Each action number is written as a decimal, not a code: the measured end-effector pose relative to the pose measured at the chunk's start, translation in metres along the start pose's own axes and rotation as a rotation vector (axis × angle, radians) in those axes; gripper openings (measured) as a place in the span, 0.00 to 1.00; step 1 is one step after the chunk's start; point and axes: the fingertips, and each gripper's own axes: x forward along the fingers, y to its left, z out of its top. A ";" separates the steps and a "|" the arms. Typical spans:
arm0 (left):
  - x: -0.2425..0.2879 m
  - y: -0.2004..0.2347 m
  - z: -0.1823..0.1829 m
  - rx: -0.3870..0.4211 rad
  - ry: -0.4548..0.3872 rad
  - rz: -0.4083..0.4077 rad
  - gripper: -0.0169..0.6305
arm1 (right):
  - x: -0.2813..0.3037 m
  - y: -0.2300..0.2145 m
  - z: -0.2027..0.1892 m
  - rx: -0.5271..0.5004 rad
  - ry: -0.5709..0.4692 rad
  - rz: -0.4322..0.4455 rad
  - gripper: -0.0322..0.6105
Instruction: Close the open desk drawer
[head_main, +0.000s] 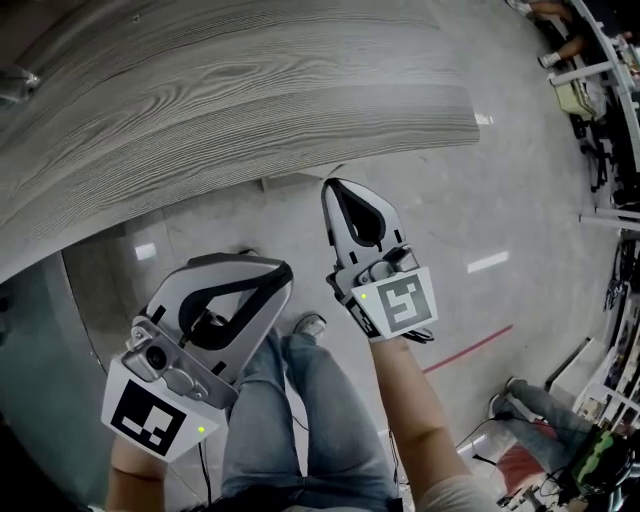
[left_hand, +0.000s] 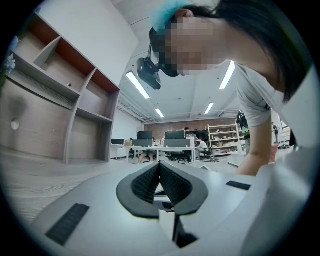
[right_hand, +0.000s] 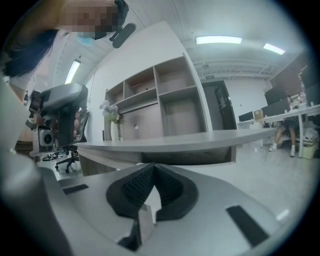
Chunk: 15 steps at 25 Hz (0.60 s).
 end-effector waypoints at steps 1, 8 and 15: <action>0.001 -0.005 0.004 0.002 0.001 0.000 0.04 | -0.008 0.006 0.007 -0.004 -0.002 0.014 0.06; 0.007 -0.042 0.066 0.019 0.012 -0.015 0.04 | -0.076 0.043 0.100 -0.033 -0.027 0.074 0.06; 0.003 -0.083 0.148 0.049 0.002 -0.015 0.04 | -0.149 0.077 0.210 -0.040 -0.090 0.097 0.06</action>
